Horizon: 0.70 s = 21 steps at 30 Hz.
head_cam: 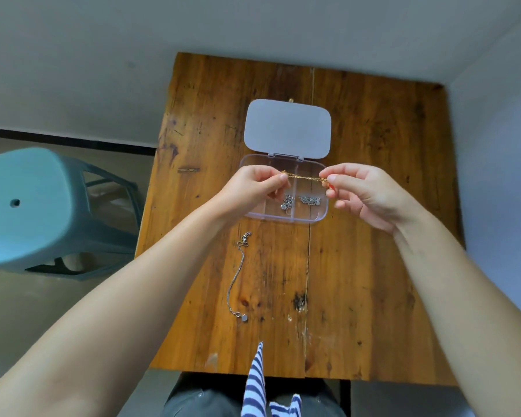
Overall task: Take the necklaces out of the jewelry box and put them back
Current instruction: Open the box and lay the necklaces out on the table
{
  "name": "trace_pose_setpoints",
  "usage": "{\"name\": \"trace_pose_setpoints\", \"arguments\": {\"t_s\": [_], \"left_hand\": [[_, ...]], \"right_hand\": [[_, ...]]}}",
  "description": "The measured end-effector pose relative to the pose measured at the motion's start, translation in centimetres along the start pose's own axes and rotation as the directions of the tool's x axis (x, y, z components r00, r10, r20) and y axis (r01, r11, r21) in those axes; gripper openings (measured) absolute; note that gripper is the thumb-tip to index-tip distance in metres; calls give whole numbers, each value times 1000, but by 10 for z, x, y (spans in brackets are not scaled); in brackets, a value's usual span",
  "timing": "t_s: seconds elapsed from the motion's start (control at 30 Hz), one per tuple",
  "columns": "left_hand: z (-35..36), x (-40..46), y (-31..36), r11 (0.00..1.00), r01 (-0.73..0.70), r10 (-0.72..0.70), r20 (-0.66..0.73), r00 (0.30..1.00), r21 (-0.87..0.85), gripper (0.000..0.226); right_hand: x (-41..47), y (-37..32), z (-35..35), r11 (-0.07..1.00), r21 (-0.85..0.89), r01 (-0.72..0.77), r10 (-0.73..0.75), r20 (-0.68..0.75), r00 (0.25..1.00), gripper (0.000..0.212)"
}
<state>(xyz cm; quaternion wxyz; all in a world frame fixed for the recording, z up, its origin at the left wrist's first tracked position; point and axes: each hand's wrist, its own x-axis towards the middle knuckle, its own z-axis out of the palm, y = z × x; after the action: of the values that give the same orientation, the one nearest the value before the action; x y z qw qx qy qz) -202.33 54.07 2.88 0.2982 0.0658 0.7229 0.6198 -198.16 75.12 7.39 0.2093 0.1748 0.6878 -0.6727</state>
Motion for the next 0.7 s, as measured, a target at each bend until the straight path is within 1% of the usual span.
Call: {"name": "trace_pose_setpoints", "arguments": {"t_s": [0.1,0.17,0.23,0.27,0.33,0.4,0.43,0.53,0.6,0.7], "left_hand": [[-7,-4,-10,993,70,-70,2,998,-92,24],[-8,-6,-16,982,122,-122,12,992,-142,23],[-3,-7,-20,981,158,-157,19,987,-109,24],[1,-8,-22,985,165,-165,17,986,-46,24],[10,-10,-28,973,160,-163,4,987,165,26],[20,-13,-37,910,131,-146,8,989,392,25],[24,-16,-43,877,118,-140,13,990,466,24],[36,-24,-62,817,117,-145,4,989,565,20],[42,-26,-72,784,108,-119,-22,993,612,15],[49,-25,-85,728,71,-78,-21,997,682,14]], "right_hand": [[-22,26,0,992,56,-112,110,36,993,10],[-35,49,9,978,91,-190,188,27,982,7],[-48,75,23,961,125,-245,250,-21,968,4],[-54,88,32,955,119,-272,280,-55,959,2],[-65,113,51,941,72,-329,336,-132,932,0],[-73,136,71,922,37,-385,385,-200,901,2],[-76,146,80,913,30,-407,403,-229,886,3],[-81,170,104,894,56,-444,439,-312,843,7],[-81,181,113,890,47,-453,437,-370,820,9],[-78,190,121,894,-81,-441,365,-441,820,12]]}}
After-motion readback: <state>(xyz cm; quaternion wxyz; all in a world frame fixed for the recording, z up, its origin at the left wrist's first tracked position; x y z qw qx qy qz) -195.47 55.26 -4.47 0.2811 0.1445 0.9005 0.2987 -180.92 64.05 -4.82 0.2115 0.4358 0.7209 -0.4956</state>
